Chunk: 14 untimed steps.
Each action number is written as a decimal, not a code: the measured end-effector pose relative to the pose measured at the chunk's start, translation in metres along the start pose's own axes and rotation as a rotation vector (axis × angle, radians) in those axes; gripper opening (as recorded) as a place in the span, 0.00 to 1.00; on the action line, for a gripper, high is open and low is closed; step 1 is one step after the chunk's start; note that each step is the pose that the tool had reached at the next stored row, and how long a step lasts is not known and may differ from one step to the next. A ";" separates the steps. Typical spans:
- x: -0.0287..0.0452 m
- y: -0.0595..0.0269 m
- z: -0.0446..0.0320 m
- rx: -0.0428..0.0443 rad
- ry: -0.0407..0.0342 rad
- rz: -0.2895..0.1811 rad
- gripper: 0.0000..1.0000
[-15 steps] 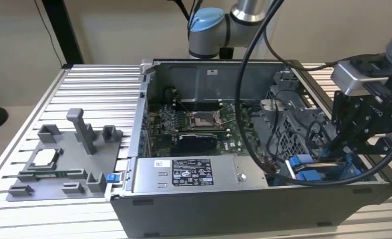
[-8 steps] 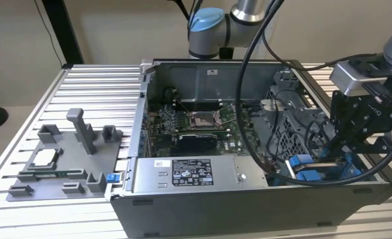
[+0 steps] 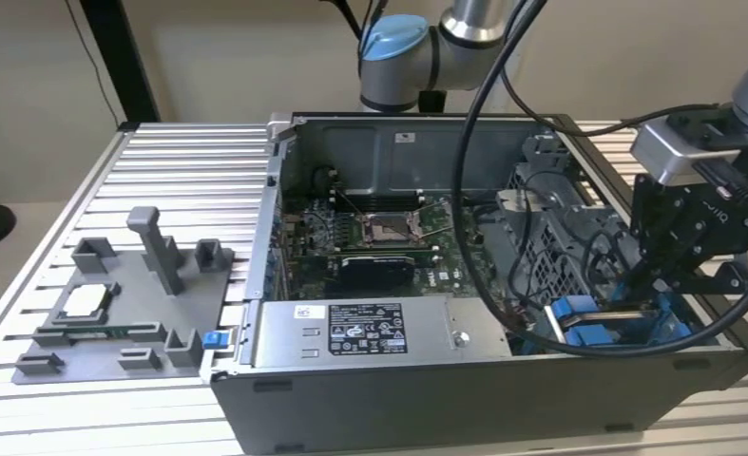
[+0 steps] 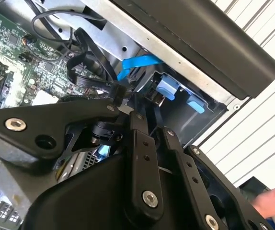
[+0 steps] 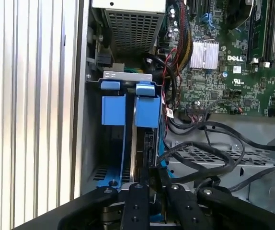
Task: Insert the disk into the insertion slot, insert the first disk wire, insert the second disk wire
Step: 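Insert the first disk wire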
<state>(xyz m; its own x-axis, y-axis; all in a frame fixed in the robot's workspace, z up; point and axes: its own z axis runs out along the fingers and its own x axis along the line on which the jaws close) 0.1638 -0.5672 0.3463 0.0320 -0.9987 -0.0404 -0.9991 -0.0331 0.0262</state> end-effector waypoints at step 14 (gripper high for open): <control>0.0008 -0.0016 0.0047 0.0000 -0.0026 -0.002 0.00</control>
<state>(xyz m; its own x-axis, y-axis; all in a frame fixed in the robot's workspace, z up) 0.1653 -0.5677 0.3416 0.0338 -0.9985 -0.0430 -0.9990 -0.0349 0.0261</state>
